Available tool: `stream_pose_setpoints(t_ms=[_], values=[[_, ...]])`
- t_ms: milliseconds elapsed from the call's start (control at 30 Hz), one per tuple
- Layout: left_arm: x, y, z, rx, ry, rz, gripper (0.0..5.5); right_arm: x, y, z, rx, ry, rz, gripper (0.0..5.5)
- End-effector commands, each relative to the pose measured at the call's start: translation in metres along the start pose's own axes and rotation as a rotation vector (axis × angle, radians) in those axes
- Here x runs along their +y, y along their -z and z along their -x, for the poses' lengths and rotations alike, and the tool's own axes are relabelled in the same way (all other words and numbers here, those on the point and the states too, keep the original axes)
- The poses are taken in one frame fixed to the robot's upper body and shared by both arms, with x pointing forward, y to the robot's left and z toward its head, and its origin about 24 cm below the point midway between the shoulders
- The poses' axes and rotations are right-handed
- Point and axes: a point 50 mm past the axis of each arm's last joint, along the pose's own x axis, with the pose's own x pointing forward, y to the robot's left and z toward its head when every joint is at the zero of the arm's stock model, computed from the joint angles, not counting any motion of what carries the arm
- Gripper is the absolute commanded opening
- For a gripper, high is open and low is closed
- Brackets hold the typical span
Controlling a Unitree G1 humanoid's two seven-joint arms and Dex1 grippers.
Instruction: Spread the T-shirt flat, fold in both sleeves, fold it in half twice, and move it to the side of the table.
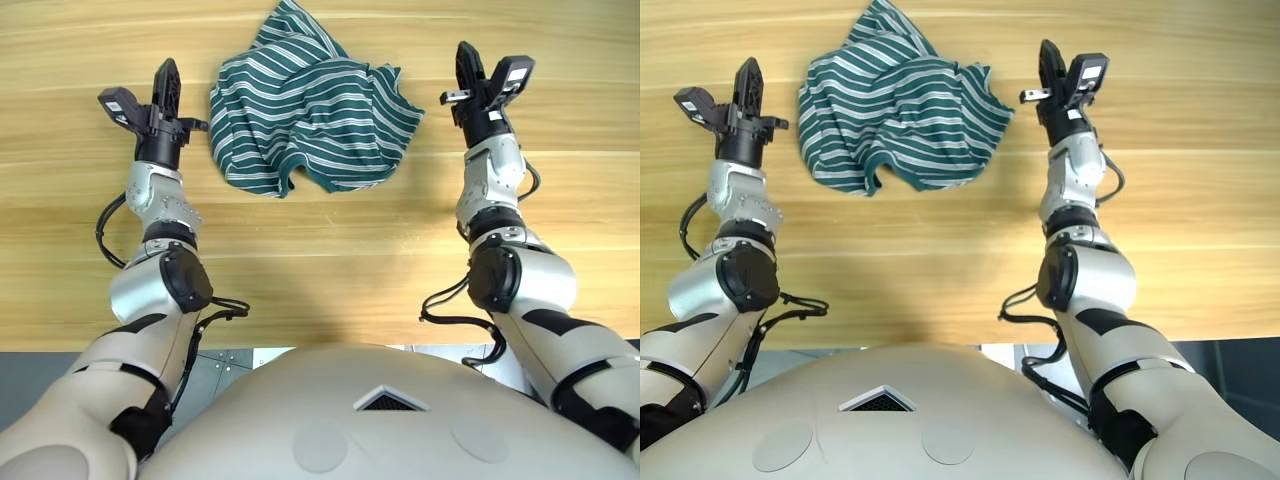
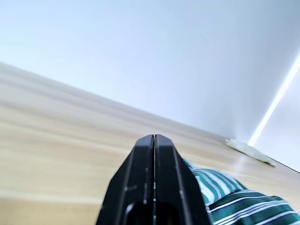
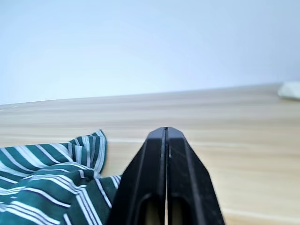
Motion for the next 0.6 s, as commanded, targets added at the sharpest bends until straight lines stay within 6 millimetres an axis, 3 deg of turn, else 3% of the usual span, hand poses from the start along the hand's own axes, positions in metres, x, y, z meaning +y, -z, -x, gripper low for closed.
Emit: stream_pose_setpoints(t_ms=[33,133,267,367,500,600], values=[[-0.014,-0.014,0.014,-0.07,0.268,-0.117,0.3,0.013,-0.012,0.017,-0.066,-0.249,0.192,0.67],[-0.04,-0.022,0.037,-0.056,0.56,-0.24,0.72,0.029,-0.016,0.039,-0.051,-0.464,0.342,1.1],[-0.062,-0.03,0.06,0.023,0.78,-0.34,1.36,0.041,-0.023,0.064,-0.016,-0.637,0.453,1.83],[-0.075,-0.045,0.068,-0.007,0.833,-0.374,1.8,0.046,-0.034,0.079,-0.014,-0.733,0.514,2.32],[-0.088,-0.05,0.08,0.03,0.906,-0.435,2.42,0.053,-0.041,0.1,0.01,-0.858,0.602,2.37],[-0.097,-0.057,0.084,0.002,0.944,-0.445,2.42,0.056,-0.047,0.108,0.001,-0.897,0.627,2.37]])
